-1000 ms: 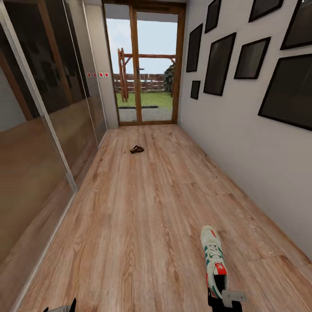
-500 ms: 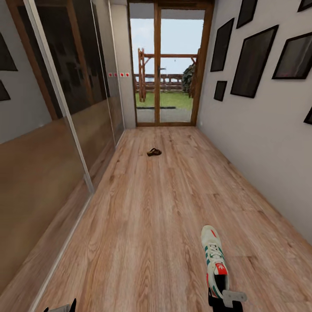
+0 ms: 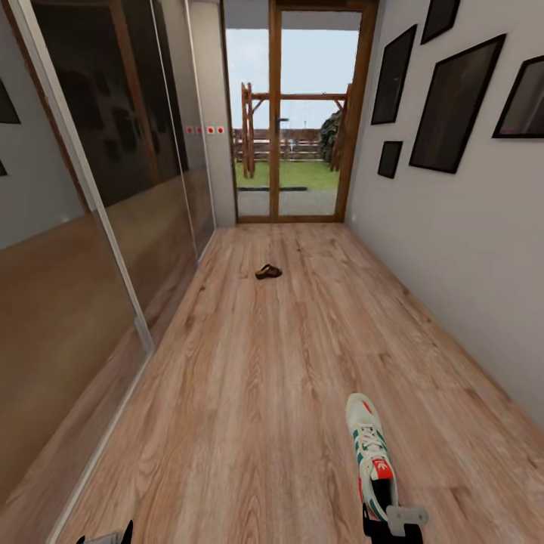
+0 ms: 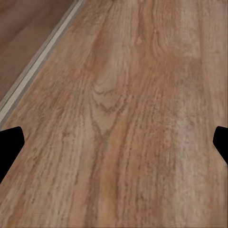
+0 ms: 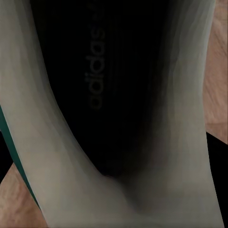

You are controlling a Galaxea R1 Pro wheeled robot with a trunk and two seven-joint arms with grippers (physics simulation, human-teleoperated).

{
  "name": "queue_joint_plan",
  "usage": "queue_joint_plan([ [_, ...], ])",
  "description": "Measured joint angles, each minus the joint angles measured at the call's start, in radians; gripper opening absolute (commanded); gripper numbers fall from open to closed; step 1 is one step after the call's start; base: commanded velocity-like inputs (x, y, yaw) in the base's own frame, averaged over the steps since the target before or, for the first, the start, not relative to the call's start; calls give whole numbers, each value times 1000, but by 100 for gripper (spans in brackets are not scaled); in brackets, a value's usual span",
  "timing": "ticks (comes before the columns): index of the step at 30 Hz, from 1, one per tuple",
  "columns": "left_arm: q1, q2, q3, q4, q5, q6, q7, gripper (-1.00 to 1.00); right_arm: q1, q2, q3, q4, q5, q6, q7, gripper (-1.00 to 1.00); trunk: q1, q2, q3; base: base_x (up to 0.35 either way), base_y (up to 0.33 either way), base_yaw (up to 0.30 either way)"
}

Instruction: Pick up the two gym shoes and the two sandals from the corridor floor and place them onto the hallstand (shoe rack) in the corridor, making sure they are on the rack and not on the floor. Arrange them so the two gym shoes are next to each other and the two sandals are next to each other.

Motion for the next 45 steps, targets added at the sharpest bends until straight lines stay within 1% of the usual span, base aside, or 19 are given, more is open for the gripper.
queue_joint_plan([
  [24, 0, 2, 3, 0, -1, 1, -1, 100, 0, 1, -1, 0, 2, 0, -1, -100, 0, 0, 0, 289, -154, 0],
  [38, 0, 2, 2, 0, 0, 1, -1, 100, 0, 1, -2, 1, -1, 0, -5, -100, 0, 0, 0, 315, -119, 233],
  [45, 0, 2, 2, 0, 0, 1, 0, 100, 0, 1, -3, 1, -3, 1, -5, -100, 0, 0, 0, 333, -84, 63],
])
